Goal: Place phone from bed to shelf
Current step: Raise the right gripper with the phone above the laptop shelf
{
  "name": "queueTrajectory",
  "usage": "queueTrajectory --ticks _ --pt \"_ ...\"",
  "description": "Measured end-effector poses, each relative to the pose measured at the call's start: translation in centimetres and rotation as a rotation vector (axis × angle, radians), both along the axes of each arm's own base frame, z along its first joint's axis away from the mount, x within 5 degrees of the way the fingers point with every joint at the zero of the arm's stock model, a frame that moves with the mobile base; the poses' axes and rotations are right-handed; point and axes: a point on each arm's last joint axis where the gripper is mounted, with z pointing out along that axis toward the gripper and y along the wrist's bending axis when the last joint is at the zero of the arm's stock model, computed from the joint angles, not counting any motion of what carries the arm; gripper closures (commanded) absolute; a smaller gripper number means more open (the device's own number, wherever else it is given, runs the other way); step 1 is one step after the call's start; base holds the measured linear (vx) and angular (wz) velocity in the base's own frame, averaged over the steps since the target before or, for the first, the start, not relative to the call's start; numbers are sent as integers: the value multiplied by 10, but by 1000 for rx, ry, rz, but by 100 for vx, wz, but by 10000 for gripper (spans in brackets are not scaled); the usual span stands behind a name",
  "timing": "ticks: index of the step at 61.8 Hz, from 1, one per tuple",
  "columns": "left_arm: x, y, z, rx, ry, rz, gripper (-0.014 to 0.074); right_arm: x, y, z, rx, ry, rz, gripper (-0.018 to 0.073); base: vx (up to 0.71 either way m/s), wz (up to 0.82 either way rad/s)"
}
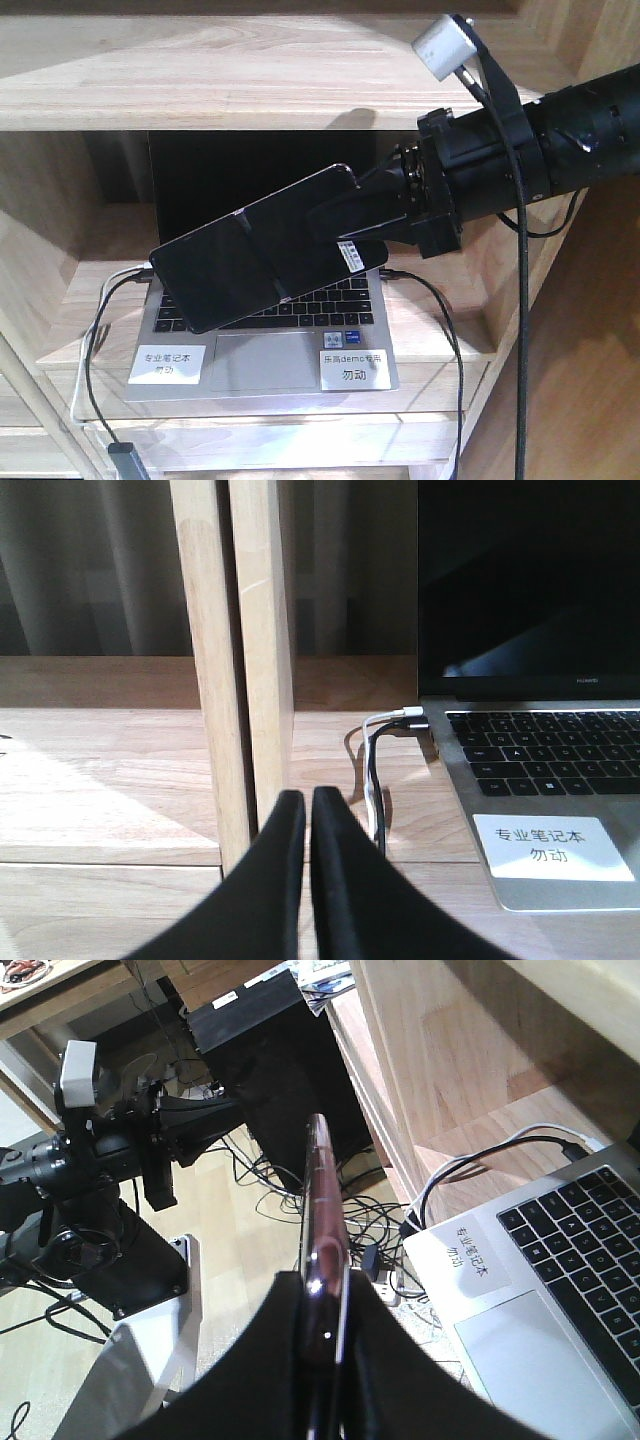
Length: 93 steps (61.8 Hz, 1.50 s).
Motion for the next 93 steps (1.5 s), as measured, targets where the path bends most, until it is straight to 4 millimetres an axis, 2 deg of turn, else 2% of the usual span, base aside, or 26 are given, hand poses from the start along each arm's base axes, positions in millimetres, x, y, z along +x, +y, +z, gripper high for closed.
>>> queueTrajectory --ticks 78,93 --pt "0 0 0 0 0 0 596 0 0 0 4 1 0 564 0 0" --pt "0 0 0 0 0 0 596 -7 -1 10 27 -24 -1 564 0 0"
